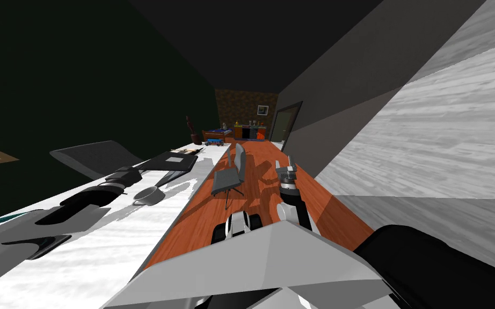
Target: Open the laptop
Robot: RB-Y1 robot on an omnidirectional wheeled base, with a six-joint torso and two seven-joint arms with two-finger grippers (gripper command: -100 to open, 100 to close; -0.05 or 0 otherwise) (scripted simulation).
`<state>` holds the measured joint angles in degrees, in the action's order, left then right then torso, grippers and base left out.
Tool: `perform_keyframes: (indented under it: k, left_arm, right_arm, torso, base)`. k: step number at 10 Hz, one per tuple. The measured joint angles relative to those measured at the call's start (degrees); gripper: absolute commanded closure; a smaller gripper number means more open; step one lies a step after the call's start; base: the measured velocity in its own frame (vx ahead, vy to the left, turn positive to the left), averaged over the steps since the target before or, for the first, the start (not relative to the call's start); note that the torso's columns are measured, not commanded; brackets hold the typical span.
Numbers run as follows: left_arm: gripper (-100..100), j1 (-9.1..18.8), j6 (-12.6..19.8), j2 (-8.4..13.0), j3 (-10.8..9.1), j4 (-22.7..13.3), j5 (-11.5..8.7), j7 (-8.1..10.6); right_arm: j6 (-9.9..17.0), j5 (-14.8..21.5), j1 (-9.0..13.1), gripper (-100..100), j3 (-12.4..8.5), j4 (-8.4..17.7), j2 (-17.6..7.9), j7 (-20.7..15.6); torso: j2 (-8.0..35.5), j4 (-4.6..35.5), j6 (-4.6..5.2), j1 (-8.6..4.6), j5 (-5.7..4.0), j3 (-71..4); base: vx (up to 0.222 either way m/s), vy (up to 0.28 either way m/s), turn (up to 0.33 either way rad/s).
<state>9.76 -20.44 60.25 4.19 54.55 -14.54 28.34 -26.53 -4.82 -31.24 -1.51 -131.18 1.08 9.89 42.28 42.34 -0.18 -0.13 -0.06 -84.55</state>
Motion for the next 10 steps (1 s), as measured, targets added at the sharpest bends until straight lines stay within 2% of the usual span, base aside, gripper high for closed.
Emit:
perform_keyframes:
  k: [2, 4, 5, 7, 10]
  left_arm:
    - [100, -1.23, -2.53, 0.41, -0.5, -0.61, 3.0, 3.32]
    - [100, -1.3, -2.79, 0.44, -0.58, -0.51, 3.65, 6.49]
    - [100, -2.84, -4.45, 1.22, -1.01, -1.27, 5.25, 8.04]
    - [100, -4.08, -6.92, 2.07, -1.34, -1.83, 8.2, 11.31]
    - [100, -4.29, -6.96, 2.14, -1.41, -1.5, 8.82, 15.83]
  right_arm:
    - [0.0, 0.0, 0.01, 0, 0.0, 0.0, -0.01, 0.0]
    - [0.0, 0.0, 0.02, 0, 0.0, 0.0, -0.01, 0.0]
    - [0.0, 0.0, 0.0, 0, 0.0, 0.0, 0.0, 0.0]
    - [0.0, 0.0, 0.01, 0, 0.0, 0.0, -0.01, 0.0]
    - [0.0, 0.0, 0.02, 0, 0.0, 0.0, -0.01, 0.0]
  torso:
    - [0.02, -0.01, 0.35, 0.12, 0.01, -0.03]
    - [0.15, 0.02, 0.26, 0.19, 0.07, 0.07]
    - [-0.09, -0.06, 0.0, 0.14, 0.07, -0.06]
    - [-0.04, -0.06, 0.36, 0.06, 0.02, -0.07]
    - [0.18, 0.04, 0.2, 0.14, 0.04, 0.09]
  base:
    - [0.038, -0.005, 0.005]
    - [0.048, -0.01, 0.02]
    - [0.128, -0.061, 0.098]
    - [0.042, -0.022, 0.008]
    - [0.027, -0.006, 0.012]
